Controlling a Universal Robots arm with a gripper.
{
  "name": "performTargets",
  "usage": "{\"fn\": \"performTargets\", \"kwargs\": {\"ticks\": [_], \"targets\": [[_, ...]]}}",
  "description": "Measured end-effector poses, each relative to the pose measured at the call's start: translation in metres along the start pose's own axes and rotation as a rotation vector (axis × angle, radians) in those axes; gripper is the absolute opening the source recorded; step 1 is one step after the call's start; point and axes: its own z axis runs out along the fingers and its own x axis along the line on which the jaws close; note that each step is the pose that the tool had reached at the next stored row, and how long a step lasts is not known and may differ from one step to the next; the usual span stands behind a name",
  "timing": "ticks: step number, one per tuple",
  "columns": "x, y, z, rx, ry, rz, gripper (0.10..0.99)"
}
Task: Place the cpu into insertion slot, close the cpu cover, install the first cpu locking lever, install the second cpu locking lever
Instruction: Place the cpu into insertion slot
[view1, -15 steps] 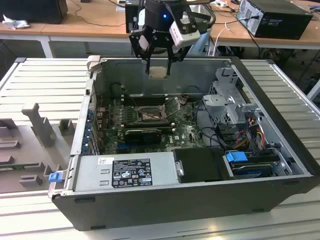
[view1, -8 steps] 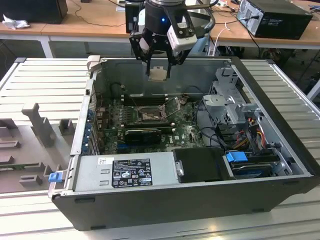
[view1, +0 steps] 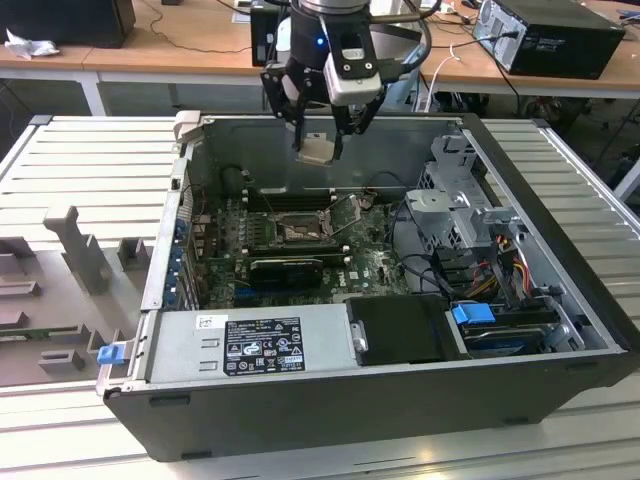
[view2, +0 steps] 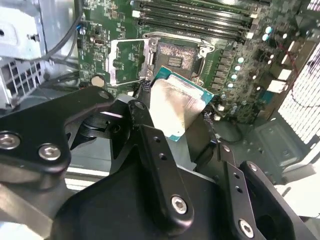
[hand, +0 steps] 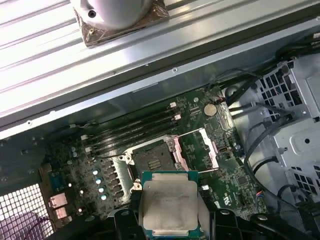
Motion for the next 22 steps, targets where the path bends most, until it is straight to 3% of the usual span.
{"fn": "performTargets", "kwargs": {"ticks": [22], "targets": [[-0.0001, -0.0003, 0.0032, -0.008, -0.0413, 0.461, 0.525]]}}
